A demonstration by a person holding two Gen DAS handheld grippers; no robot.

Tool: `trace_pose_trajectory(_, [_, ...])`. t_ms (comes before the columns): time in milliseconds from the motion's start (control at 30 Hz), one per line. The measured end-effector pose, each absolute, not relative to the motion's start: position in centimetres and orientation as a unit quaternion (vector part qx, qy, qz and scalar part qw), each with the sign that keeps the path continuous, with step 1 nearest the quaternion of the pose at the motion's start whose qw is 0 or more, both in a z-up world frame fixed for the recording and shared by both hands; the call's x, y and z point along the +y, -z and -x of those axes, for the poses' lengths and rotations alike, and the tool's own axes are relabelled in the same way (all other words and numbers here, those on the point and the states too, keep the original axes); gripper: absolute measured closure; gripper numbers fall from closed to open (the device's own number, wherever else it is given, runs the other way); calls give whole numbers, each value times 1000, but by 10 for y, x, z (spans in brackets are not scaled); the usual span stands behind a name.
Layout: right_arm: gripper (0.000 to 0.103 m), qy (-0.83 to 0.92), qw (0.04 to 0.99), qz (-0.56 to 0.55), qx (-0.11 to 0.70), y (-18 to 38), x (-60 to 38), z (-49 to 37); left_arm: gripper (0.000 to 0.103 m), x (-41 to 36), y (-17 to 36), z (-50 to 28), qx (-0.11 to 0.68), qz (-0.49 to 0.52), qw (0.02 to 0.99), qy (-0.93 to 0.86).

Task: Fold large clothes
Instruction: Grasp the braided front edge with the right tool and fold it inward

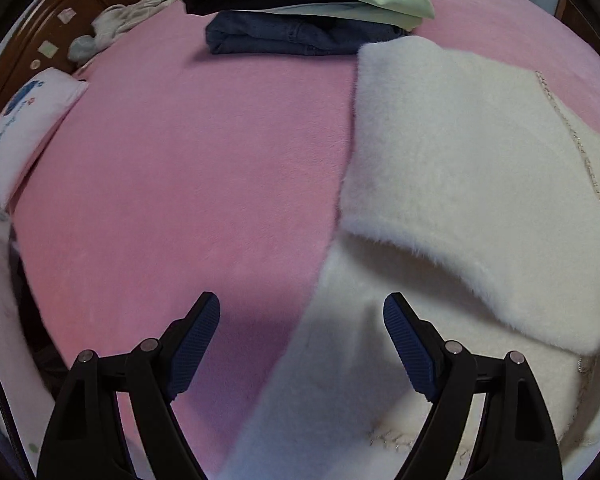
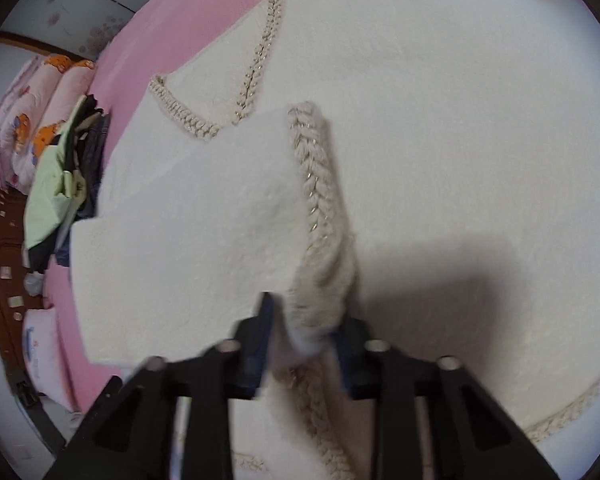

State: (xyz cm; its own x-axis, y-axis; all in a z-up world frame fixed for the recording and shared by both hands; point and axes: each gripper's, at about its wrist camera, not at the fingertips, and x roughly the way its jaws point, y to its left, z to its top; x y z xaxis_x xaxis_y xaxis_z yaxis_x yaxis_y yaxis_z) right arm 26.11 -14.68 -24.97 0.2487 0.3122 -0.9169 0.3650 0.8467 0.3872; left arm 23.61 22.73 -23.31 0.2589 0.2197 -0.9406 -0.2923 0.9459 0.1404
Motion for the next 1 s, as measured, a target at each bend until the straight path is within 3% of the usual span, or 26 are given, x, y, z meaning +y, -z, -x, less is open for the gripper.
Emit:
trace_pose_trajectory(200, [89,9,788,-254,562,216,-152,-272,25,226,238,-251,568,81,810,-122])
trace_pose_trajectory(300, [89,10,821,-245,516,188,-162,-279,39,227,243,-258,568,87,810,-121])
trace_pose_trajectory(433, [89,33,845,-239,478,162,-178,-284,65,240,253,-265,573,114,801,-129])
trace_pose_trajectory(500, [89,39,845,-240,477,160,-185,-285,66,252,256,-268,567,151,799,-130])
trace_pose_trajectory(567, [89,45,841,-239,483,166,-189,-283,75,264,258,-273,559,184,798,-129])
trace_pose_trajectory(1000, [89,118,818,-241,509,207,-196,-267,75,259,258,-293,595,168,785,-39])
